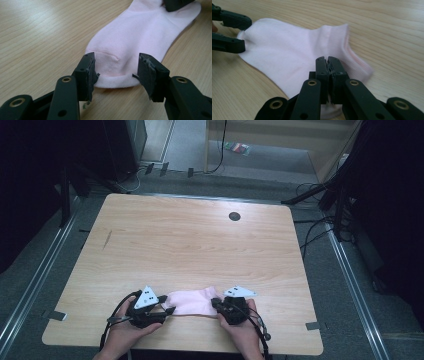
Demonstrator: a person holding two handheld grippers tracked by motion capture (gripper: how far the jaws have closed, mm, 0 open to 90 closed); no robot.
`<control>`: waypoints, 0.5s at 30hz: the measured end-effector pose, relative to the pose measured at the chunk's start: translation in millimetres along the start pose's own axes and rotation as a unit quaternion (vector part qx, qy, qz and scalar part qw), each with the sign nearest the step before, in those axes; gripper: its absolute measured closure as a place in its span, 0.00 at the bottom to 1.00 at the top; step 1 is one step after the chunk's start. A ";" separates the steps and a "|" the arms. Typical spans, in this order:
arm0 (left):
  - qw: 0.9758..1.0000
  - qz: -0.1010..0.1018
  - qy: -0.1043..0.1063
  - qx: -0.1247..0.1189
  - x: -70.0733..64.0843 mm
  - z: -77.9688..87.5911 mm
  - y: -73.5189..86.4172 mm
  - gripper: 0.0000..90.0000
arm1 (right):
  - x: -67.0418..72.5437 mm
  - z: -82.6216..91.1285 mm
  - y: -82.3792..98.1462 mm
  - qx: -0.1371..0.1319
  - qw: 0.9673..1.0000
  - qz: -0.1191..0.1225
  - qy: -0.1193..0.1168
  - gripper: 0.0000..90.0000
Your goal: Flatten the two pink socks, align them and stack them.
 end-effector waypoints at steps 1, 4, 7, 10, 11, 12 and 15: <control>1.000 0.000 0.000 0.000 0.0 0.0 0.0 0.54 | 0.0 0.0 0.0 0.000 1.000 0.000 0.000 0.97; 1.000 0.008 -0.007 -0.001 1.7 -0.4 -0.6 0.55 | -16.1 8.3 5.1 -0.005 1.000 -0.019 0.012 0.96; 1.000 0.022 0.002 -0.003 4.3 0.1 -0.6 0.56 | -20.0 10.3 6.1 -0.012 1.000 -0.022 0.000 0.94; 0.998 0.048 0.035 -0.011 9.0 2.3 0.7 0.53 | -23.4 13.5 3.3 -0.025 0.999 -0.034 -0.010 0.89; 0.997 0.057 0.044 -0.019 10.5 3.6 1.2 0.53 | -23.4 13.5 3.3 -0.025 0.999 -0.034 -0.010 0.89; 0.996 0.060 0.052 -0.035 12.1 7.0 0.7 0.48 | -25.1 19.8 1.1 -0.042 0.998 -0.039 -0.013 0.83; 0.994 0.066 0.063 -0.063 14.1 12.7 -1.1 0.44 | -27.6 26.1 -1.4 -0.060 0.998 -0.029 -0.008 0.73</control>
Point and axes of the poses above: each handheld gripper's, and its own axes: z roughly backward along the jaws, y roughly out of its underside, x roughly to its left, the point moved 5 cm from there along -z, roughly forward along the jaws, and after that the axes turned 12 degrees about x, right-handed, at the moved point
